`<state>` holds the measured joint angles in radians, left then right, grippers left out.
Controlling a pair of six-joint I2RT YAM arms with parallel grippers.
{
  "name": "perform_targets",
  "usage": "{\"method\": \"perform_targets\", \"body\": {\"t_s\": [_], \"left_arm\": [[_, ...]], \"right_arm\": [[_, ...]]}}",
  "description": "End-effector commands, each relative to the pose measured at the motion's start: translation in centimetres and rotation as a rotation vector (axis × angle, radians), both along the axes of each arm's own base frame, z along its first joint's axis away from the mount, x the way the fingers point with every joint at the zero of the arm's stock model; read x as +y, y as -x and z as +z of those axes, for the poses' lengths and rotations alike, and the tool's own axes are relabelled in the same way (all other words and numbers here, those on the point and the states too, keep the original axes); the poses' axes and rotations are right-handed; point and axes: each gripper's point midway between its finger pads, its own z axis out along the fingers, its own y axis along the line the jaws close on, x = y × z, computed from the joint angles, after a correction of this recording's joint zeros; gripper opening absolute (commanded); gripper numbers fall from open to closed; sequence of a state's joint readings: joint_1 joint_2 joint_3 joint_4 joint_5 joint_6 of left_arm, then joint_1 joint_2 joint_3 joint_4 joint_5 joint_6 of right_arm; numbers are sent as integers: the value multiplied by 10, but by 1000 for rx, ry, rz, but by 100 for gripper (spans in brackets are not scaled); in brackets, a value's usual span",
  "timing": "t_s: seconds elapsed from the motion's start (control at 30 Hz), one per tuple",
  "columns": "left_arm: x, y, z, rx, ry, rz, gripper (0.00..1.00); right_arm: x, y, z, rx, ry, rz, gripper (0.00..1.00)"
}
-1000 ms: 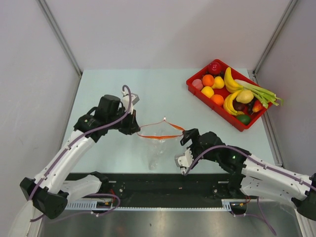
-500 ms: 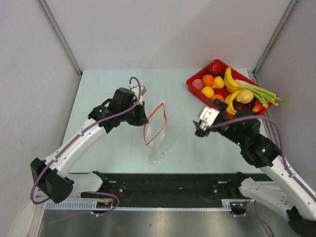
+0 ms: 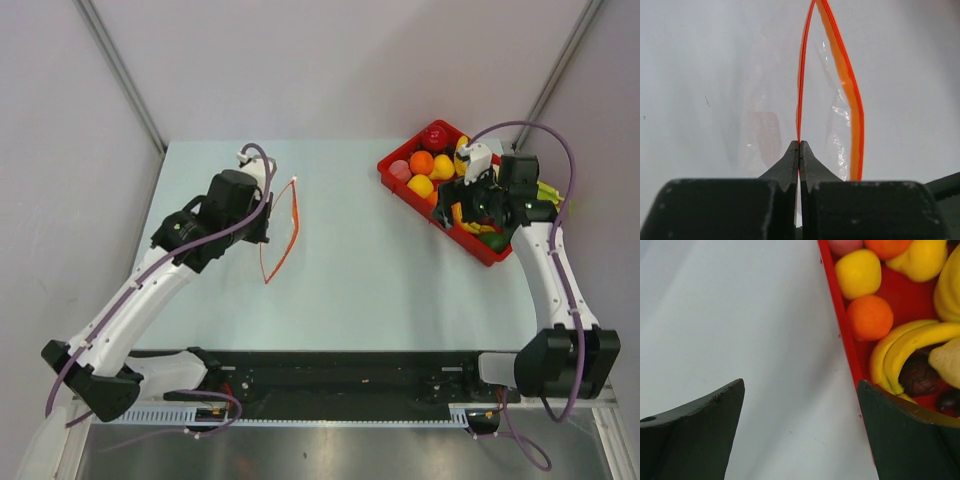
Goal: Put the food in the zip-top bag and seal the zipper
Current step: Pick up the fake fruit from the bin.
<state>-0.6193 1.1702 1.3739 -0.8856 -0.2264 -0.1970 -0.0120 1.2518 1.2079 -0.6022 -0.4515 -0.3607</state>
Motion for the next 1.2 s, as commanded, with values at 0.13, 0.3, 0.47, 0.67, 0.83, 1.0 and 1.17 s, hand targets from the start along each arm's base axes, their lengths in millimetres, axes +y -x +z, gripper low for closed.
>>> {"method": "perform_targets", "body": {"t_s": [0.13,0.3,0.47,0.67,0.83,1.0,1.17], "left_arm": [[-56,-22,-53,113,63,-77,0],[-82,-34,-78,181,108,-80,0],[-93,-31,-89,205,151,-109,0],[-106,-22,-84,202,208,-198,0],[-110,-24,-75,165,229,-222,0],[-113,-27,-74,155,226,-247,0],[-117,-28,-81,176,221,-250,0]], "right_arm": [[-46,-49,-14,136,-158,-162,100],[-57,-88,-23,144,-200,-208,89],[-84,-118,-14,73,-141,-272,92],[-132,-110,0,-50,239,-98,100],[-160,-103,-28,22,441,14,100],[-175,-114,-50,52,575,90,100],[-182,-127,-68,79,608,108,100]]}}
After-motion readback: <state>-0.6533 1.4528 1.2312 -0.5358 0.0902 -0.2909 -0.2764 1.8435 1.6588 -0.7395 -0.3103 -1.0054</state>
